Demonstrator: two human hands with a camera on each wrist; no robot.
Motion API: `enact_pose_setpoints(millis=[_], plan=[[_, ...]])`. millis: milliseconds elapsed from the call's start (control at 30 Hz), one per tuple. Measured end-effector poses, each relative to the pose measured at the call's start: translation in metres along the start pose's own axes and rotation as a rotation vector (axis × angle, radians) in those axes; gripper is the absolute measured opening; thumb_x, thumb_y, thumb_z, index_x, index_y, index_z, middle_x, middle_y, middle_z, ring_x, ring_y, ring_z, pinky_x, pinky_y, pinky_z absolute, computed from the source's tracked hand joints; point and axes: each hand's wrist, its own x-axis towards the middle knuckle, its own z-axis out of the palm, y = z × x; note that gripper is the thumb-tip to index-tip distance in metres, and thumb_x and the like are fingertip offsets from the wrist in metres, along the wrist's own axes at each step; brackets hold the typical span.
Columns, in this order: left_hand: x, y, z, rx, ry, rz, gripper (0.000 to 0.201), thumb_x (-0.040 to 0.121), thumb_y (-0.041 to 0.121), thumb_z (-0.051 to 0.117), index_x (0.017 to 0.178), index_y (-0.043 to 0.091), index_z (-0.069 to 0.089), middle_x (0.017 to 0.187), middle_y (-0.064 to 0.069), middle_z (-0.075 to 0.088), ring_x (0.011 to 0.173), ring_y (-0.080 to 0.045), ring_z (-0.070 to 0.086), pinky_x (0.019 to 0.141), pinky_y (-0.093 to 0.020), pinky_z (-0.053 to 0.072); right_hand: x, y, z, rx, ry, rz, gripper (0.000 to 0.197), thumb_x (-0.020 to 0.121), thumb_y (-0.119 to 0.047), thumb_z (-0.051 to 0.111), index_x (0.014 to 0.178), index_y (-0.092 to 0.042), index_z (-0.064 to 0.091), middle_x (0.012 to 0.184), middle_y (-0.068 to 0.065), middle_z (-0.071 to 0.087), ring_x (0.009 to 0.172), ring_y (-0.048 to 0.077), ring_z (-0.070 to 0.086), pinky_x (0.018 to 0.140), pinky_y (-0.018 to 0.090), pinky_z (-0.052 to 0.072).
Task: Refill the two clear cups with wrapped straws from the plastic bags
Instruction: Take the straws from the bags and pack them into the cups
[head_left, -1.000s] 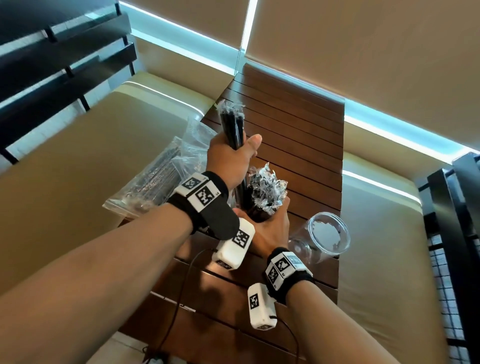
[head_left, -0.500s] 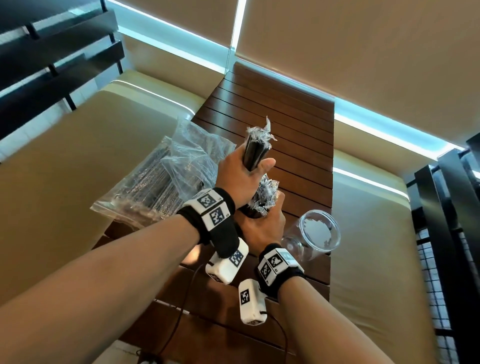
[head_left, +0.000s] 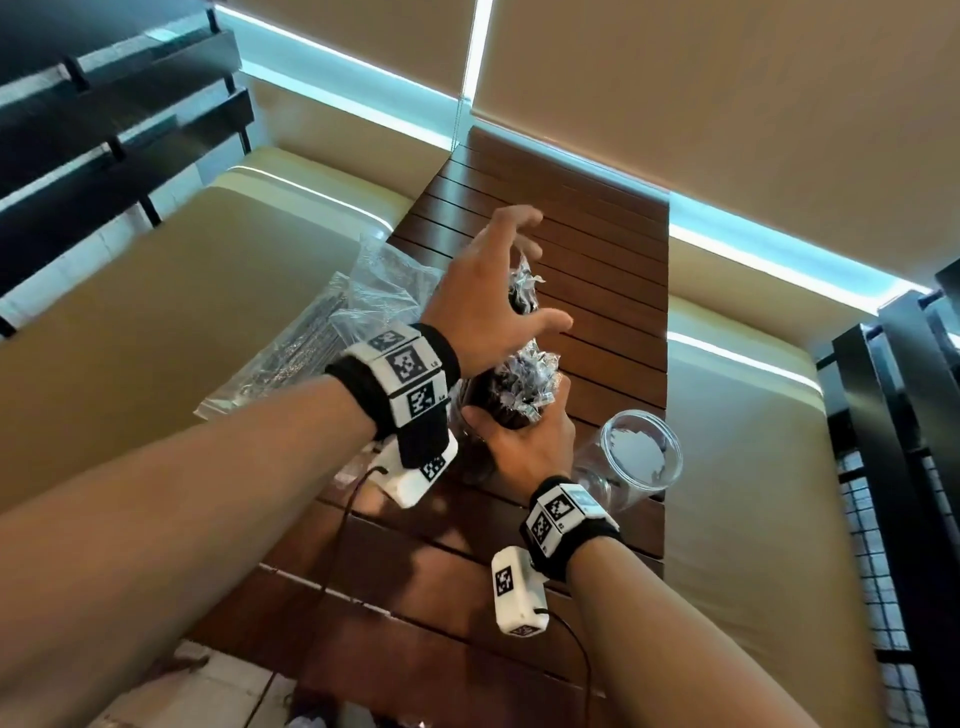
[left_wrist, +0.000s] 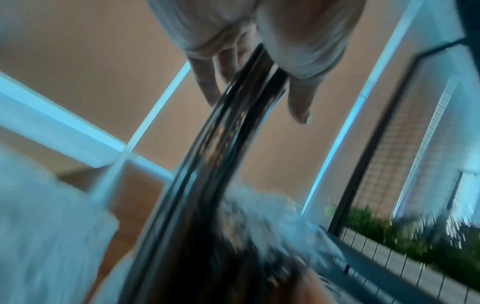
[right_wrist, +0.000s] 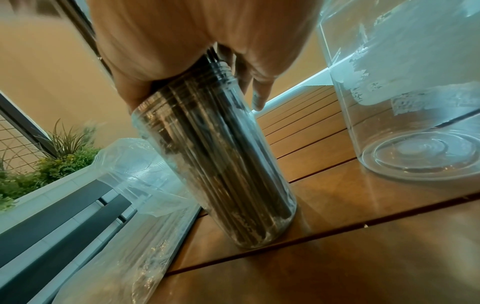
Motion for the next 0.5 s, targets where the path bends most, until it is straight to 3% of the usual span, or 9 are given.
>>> enact_pose_setpoints(millis=[67, 133, 167, 233, 333, 367, 433, 500], plan=[[0.013, 0.007, -0.005, 0.188, -0.106, 0.149, 0.068, 0.076, 0.032, 0.079, 0.134, 0.022, 0.045, 0.114, 0.004, 0.062, 0.087, -0.01, 0.062, 0.081, -0.028, 0.051, 0.001, -0.001, 0.0, -0.002, -0.005, 0.0, 0.073, 0.06, -0.045, 0.09, 0.108, -0.036, 0.036, 0.096, -0.017, 0.062, 0.086, 0.007, 0.06, 0.078, 0.02, 0.044], [0.017, 0.004, -0.005, 0.401, -0.244, 0.235, 0.031, 0.089, 0.033, 0.063, 0.116, 0.019, 0.064, 0.105, 0.002, 0.066, 0.086, -0.014, 0.062, 0.084, -0.037, 0.052, 0.002, -0.002, 0.0, -0.009, -0.012, 0.004, 0.073, 0.06, -0.046, 0.09, 0.109, -0.035, 0.036, 0.096, -0.016, 0.062, 0.087, 0.007, 0.06, 0.076, 0.017, 0.043], [0.015, 0.0, -0.004, 0.453, -0.263, 0.257, 0.026, 0.093, 0.035, 0.054, 0.103, 0.016, 0.07, 0.098, 0.001, 0.068, 0.084, -0.017, 0.062, 0.083, -0.04, 0.052, 0.001, -0.002, 0.0, -0.011, -0.016, 0.006, 0.073, 0.06, -0.046, 0.09, 0.109, -0.035, 0.036, 0.095, -0.017, 0.061, 0.086, 0.007, 0.06, 0.073, 0.015, 0.043], [0.011, -0.007, 0.003, 0.476, -0.249, 0.253, 0.04, 0.094, 0.038, 0.042, 0.088, 0.011, 0.071, 0.087, 0.0, 0.067, 0.08, -0.02, 0.062, 0.078, -0.041, 0.051, 0.002, -0.002, 0.0, -0.015, -0.026, 0.012, 0.074, 0.06, -0.045, 0.089, 0.11, -0.034, 0.036, 0.094, -0.018, 0.06, 0.083, 0.005, 0.057, 0.066, 0.008, 0.039], [0.004, -0.015, 0.011, 0.438, -0.24, 0.26, 0.048, 0.096, 0.041, 0.032, 0.086, 0.009, 0.067, 0.081, 0.0, 0.064, 0.075, -0.021, 0.06, 0.073, -0.039, 0.049, 0.003, -0.001, -0.001, -0.026, -0.033, 0.018, 0.077, 0.06, -0.047, 0.089, 0.113, -0.031, 0.036, 0.097, -0.015, 0.061, 0.082, 0.006, 0.057, 0.067, 0.011, 0.039], [-0.003, -0.021, 0.014, 0.427, -0.257, 0.252, 0.049, 0.097, 0.041, 0.029, 0.089, 0.009, 0.066, 0.084, -0.001, 0.064, 0.08, -0.022, 0.061, 0.076, -0.04, 0.05, 0.003, -0.002, -0.001, -0.033, -0.036, 0.012, 0.077, 0.06, -0.048, 0.089, 0.113, -0.031, 0.036, 0.097, -0.014, 0.061, 0.082, 0.006, 0.057, 0.068, 0.012, 0.04], [-0.017, -0.035, 0.019, 0.441, -0.305, 0.214, 0.051, 0.1, 0.042, 0.027, 0.11, 0.008, 0.065, 0.114, -0.007, 0.067, 0.11, -0.025, 0.061, 0.093, -0.042, 0.049, 0.004, -0.002, -0.002, -0.046, -0.042, 0.003, 0.076, 0.059, -0.05, 0.088, 0.11, -0.035, 0.034, 0.095, -0.015, 0.062, 0.083, 0.007, 0.059, 0.071, 0.017, 0.043], [-0.027, -0.041, 0.022, 0.485, -0.339, 0.16, 0.057, 0.101, 0.045, 0.025, 0.128, 0.007, 0.058, 0.14, -0.009, 0.054, 0.133, -0.024, 0.047, 0.109, -0.043, 0.04, 0.005, 0.0, -0.003, -0.046, -0.055, -0.003, 0.074, 0.061, -0.049, 0.087, 0.109, -0.038, 0.032, 0.095, -0.015, 0.062, 0.083, 0.006, 0.06, 0.073, 0.02, 0.044]])
